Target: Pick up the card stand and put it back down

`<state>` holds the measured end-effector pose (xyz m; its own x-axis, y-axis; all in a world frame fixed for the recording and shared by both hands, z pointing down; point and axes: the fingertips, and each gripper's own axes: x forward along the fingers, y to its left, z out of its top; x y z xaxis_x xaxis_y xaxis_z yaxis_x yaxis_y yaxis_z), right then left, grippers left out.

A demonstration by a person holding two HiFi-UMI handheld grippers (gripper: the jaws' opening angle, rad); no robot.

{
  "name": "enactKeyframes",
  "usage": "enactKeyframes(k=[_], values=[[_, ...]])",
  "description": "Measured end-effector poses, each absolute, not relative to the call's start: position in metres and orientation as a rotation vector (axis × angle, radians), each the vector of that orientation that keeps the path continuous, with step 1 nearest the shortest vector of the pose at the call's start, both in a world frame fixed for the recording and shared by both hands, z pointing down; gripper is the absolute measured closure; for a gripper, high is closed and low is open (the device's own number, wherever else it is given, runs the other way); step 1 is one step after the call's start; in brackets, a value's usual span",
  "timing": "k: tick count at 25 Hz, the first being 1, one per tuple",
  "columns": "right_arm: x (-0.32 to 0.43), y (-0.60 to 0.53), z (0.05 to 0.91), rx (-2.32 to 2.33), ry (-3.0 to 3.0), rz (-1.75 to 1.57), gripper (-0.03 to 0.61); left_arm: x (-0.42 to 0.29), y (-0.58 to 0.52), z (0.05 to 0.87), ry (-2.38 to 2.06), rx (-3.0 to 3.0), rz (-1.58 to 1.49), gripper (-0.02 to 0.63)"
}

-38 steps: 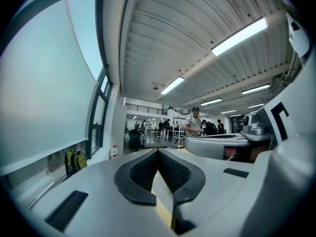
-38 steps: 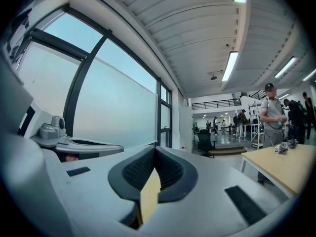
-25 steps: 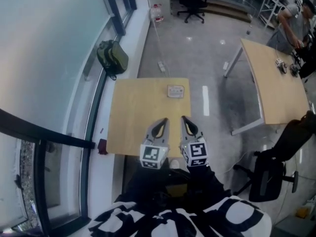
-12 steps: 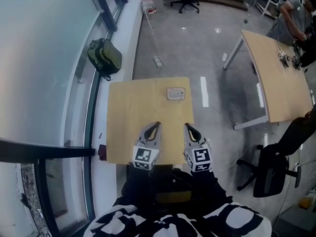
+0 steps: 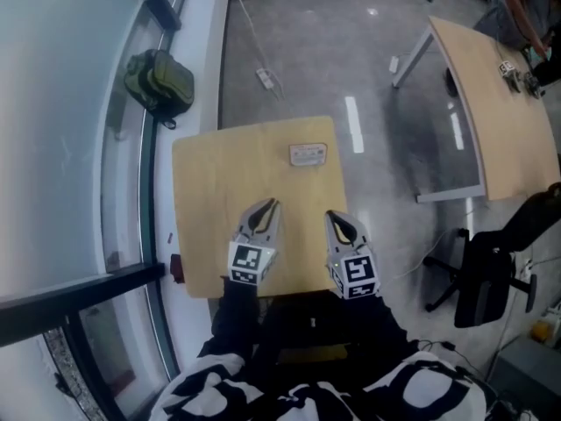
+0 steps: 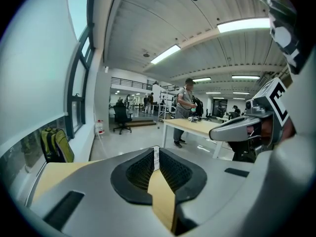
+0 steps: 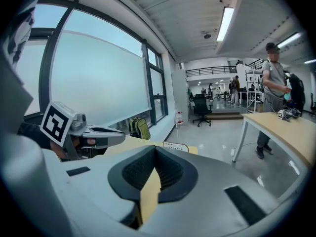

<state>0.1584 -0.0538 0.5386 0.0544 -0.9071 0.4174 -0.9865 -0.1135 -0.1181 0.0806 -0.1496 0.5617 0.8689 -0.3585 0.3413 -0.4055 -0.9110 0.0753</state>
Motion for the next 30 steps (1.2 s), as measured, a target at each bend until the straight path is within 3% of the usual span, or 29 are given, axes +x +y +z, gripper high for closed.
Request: enactKeyframes(k=[8,18,23,30], values=[[0.181,-0.083,0.573,2.122,-1.908,0.642,0.561,0.107,-0.203,0.599,-0.433,2.936,0.61,0.558],[0.205,-0.125,0.6,2.137,-1.866,0.706,0.561,0.125,-0.236,0.65,0.008,2.949,0.906,0.355],[0.215,-0.137,0.621,2.12,-1.866,0.69,0.561,0.154,-0.235,0.667,0.305,2.894,0.85,0.239],[0.231,-0.14,0.64,2.119,-1.811,0.726,0.561,0.202,-0.235,0.689,0.469,2.856,0.712,0.222]])
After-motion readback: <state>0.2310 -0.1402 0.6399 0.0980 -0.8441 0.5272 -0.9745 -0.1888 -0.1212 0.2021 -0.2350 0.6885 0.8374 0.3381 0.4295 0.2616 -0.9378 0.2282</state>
